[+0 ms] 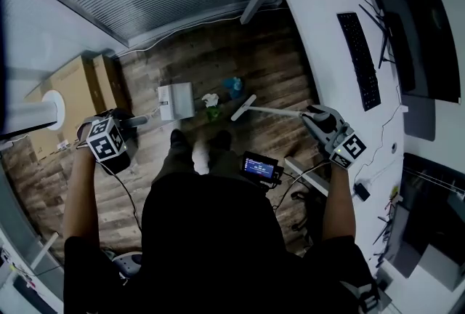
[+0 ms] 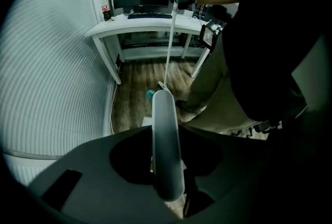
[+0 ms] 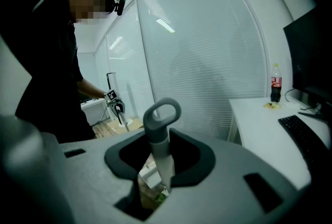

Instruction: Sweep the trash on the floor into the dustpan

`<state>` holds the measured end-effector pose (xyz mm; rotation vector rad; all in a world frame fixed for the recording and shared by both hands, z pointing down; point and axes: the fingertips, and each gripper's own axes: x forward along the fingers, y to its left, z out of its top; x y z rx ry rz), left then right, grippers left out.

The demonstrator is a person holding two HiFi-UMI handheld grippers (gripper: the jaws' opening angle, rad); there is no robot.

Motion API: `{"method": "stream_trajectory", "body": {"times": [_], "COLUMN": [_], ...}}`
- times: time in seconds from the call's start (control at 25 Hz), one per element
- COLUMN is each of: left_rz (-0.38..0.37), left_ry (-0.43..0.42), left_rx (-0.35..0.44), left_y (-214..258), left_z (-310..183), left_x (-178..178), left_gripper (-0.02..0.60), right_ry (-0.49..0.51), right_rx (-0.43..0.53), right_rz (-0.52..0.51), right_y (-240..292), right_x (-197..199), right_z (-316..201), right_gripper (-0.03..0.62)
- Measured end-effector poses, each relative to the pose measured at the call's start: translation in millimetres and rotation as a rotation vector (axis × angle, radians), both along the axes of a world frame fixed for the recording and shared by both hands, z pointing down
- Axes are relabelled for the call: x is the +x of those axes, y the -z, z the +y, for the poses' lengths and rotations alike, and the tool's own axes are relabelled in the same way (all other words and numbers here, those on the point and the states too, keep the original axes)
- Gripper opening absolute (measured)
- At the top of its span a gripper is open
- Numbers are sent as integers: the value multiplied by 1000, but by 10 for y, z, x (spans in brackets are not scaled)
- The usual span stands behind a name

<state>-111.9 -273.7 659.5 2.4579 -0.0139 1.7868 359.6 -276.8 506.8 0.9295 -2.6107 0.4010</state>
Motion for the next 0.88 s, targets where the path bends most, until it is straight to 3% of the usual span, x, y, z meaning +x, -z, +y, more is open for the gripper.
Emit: {"method": "stream_trajectory", "body": {"times": [0.32,0.64,0.88], "left_rz": [0,71,107], "left_ry": [61,103,110], "left_rx": [16,36,36], "left_y": [-126,-119,-104], "left_z": [-36,-23,11], "left_x": [-15,33,51], "left_gripper": [112,110,110], "right_ry": [145,39,65], "right_rx": [-55,3,11], "right_rz": [76,-45,-69], "right_y": [-530,-685,-765], "right_x": [-736,-1672,-2396], "right_z": [12,-432,-759], "right_gripper": [103,103,103]}}
